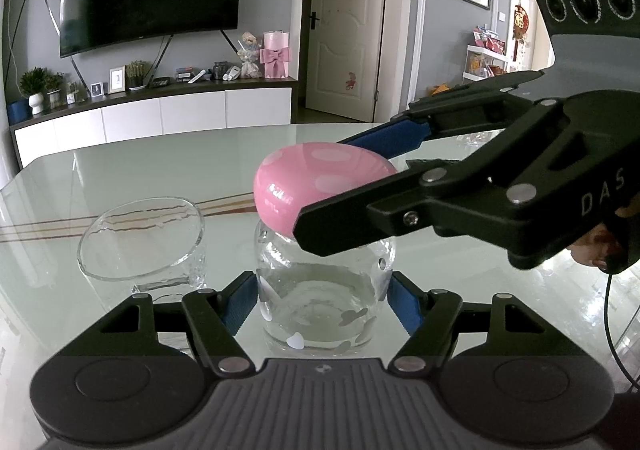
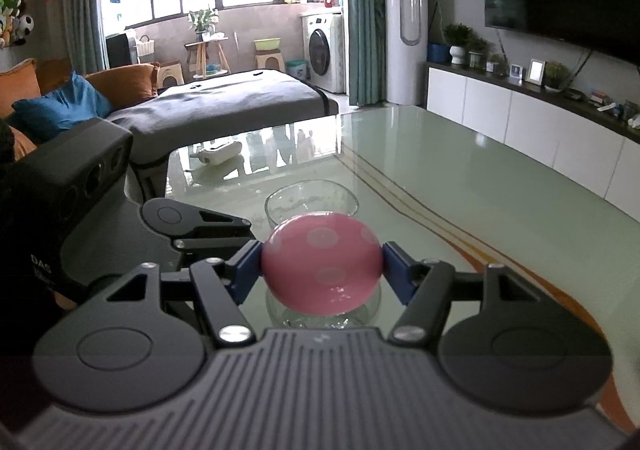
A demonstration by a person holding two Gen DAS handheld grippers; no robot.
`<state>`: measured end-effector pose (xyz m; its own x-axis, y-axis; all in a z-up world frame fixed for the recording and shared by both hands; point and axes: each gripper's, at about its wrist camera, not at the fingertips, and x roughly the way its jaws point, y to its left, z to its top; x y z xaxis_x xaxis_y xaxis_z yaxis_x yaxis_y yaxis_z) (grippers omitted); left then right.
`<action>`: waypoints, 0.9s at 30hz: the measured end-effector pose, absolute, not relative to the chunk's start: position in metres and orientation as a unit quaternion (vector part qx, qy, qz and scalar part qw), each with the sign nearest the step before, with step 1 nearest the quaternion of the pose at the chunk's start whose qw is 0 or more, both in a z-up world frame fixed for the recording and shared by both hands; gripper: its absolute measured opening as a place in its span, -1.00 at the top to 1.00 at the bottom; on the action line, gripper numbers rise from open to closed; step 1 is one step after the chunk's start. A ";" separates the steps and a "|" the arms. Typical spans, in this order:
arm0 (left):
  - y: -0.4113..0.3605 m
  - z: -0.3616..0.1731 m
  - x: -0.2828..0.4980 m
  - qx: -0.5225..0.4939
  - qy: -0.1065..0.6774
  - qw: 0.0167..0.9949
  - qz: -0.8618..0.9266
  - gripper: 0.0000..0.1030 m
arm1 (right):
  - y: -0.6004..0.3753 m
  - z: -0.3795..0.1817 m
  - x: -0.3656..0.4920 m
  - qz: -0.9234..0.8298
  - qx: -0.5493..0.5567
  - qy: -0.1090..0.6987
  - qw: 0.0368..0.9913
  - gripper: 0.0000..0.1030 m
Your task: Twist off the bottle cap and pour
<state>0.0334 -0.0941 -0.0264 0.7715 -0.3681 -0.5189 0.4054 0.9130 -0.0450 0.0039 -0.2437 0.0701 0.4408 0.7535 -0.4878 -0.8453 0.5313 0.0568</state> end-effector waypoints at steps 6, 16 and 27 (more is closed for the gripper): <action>-0.093 -0.025 0.036 0.034 0.269 0.940 -0.206 -0.43 | -0.245 0.073 -0.009 0.443 -0.088 0.218 0.865 -0.63; -0.083 -0.019 0.041 0.032 0.270 0.940 -0.204 -0.44 | -0.227 0.077 -0.034 0.333 -0.089 0.221 0.912 -0.70; -0.083 -0.019 0.041 0.030 0.272 0.941 -0.199 -0.44 | -0.201 0.061 -0.045 0.262 -0.087 0.230 0.933 -0.47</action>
